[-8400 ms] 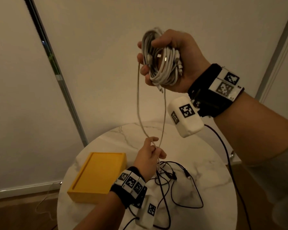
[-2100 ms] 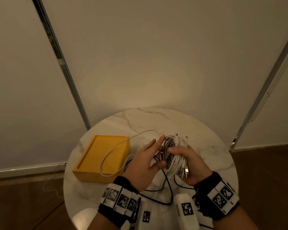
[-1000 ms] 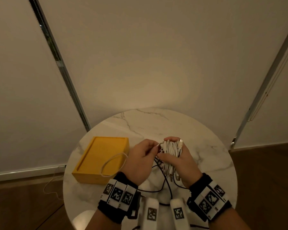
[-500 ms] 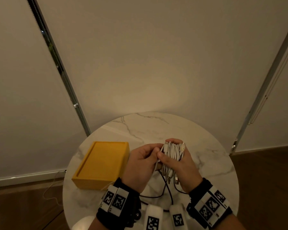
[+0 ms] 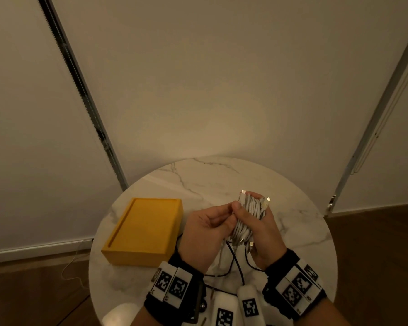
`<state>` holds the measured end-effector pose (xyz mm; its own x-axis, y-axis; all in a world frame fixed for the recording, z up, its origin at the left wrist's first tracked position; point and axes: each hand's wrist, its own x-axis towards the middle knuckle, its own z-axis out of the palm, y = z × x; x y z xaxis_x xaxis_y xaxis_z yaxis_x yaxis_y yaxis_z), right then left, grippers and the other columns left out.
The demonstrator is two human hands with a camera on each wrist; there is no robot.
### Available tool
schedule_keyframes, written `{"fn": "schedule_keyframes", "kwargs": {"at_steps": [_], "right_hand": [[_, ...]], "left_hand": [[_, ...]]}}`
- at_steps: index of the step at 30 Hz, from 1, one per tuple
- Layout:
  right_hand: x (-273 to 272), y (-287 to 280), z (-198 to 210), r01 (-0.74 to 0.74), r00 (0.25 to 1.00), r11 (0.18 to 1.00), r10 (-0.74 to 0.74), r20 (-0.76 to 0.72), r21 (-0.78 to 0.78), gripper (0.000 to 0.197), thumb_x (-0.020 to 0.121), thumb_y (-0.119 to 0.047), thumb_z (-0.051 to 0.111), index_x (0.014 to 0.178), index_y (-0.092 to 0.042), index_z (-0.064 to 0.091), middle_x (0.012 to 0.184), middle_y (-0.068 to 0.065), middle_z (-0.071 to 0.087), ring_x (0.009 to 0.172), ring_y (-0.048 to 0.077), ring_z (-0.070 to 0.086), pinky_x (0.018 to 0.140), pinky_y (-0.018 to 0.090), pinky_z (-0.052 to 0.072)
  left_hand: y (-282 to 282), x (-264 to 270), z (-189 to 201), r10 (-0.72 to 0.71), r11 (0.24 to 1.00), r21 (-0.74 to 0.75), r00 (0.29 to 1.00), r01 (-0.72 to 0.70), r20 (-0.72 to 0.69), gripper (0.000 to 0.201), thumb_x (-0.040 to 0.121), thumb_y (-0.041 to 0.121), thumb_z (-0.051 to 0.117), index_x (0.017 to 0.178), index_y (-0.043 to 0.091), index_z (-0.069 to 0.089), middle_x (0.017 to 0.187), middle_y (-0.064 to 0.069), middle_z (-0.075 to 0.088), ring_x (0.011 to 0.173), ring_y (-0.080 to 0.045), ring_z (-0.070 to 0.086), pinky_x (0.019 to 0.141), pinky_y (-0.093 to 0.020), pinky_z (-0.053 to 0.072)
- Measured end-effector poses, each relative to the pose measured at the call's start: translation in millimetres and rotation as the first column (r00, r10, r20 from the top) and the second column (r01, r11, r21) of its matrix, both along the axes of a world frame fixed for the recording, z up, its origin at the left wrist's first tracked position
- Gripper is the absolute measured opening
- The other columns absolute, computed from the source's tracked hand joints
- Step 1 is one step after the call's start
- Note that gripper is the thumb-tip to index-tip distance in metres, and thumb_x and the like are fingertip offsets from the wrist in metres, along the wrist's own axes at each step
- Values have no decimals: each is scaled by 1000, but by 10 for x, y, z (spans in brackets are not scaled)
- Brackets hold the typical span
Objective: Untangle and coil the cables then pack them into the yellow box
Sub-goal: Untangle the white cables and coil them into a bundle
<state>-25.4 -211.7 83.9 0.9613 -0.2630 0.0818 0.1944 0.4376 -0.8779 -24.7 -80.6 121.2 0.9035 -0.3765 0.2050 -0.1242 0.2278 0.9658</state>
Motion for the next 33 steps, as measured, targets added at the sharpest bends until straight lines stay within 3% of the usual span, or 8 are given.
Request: {"fn": "schedule_keyframes", "kwargs": {"at_steps": [5, 8, 11, 13, 17, 20, 26, 33], "right_hand": [[20, 13, -17, -35, 999, 999, 35, 14, 5, 84, 56, -46, 98, 117, -8, 54, 111, 36, 61, 104, 52, 63, 94, 68, 51], [9, 1, 22, -12, 1000, 1000, 12, 1, 4, 93, 46, -51, 99, 116, -8, 54, 96, 17, 61, 93, 35, 62, 84, 51, 55], [-9, -11, 41, -4, 1000, 1000, 4, 13, 28, 102, 44, -51, 99, 119, -3, 51, 89, 10, 62, 87, 30, 62, 75, 42, 57], [-12, -11, 40, 3, 1000, 1000, -3, 6, 23, 103, 45, -51, 99, 120, -1, 50, 90, 12, 62, 88, 32, 63, 77, 45, 57], [-10, 16, 12, 4, 1000, 999, -4, -17, 42, 101, 49, -49, 99, 124, -3, 50, 102, 25, 61, 100, 46, 63, 93, 67, 49], [-12, 32, 33, 20, 1000, 999, -19, -22, 48, 102, 50, -48, 99, 125, -1, 49, 102, 27, 60, 102, 47, 63, 95, 70, 47], [-38, 36, 63, 61, 998, 998, -61, -2, 20, 97, 44, -50, 99, 116, -5, 52, 92, 13, 61, 88, 31, 62, 79, 46, 56], [-68, 3, 117, 20, 1000, 998, -21, 10, 53, 98, 50, -51, 97, 119, 1, 50, 92, 14, 59, 88, 32, 61, 75, 42, 55]], "left_hand": [[15, -11, 16, 56, 998, 11, 996, -57, 64, 22, 90, -4, 63, 104, 10, 73, 96, -4, 78, 94, -19, 74, 77, -26, 59], [28, -5, 24, 1, 999, 33, 994, -5, 110, 25, 93, -8, 57, 110, 2, 72, 101, -4, 77, 99, -19, 73, 83, -26, 58], [33, 4, 9, -55, 997, 52, 989, 49, 136, 28, 95, -10, 52, 116, -1, 69, 108, -9, 76, 106, -23, 71, 90, -30, 56], [21, -9, 5, -38, 996, 81, 983, 24, 177, 29, 95, -10, 54, 115, 3, 71, 108, -8, 76, 106, -23, 70, 90, -31, 56], [-22, -46, 29, 39, 995, 83, 982, -55, 186, 32, 93, -6, 60, 108, 20, 72, 103, 7, 77, 101, -13, 72, 84, -21, 56], [-16, -62, 59, 69, 991, 98, 972, -93, 225, 27, 92, -3, 63, 107, 18, 73, 99, 7, 77, 95, -11, 73, 79, -19, 57], [-53, -58, 7, 90, 918, 323, 916, -229, 392, 21, 100, 12, 55, 97, 18, 74, 75, 13, 70, 68, -3, 65, 60, -15, 47], [-49, -83, 58, 39, 939, 296, 909, -175, 414, 19, 98, 8, 58, 100, 18, 74, 85, 14, 70, 78, -5, 67, 67, -17, 52]]}}
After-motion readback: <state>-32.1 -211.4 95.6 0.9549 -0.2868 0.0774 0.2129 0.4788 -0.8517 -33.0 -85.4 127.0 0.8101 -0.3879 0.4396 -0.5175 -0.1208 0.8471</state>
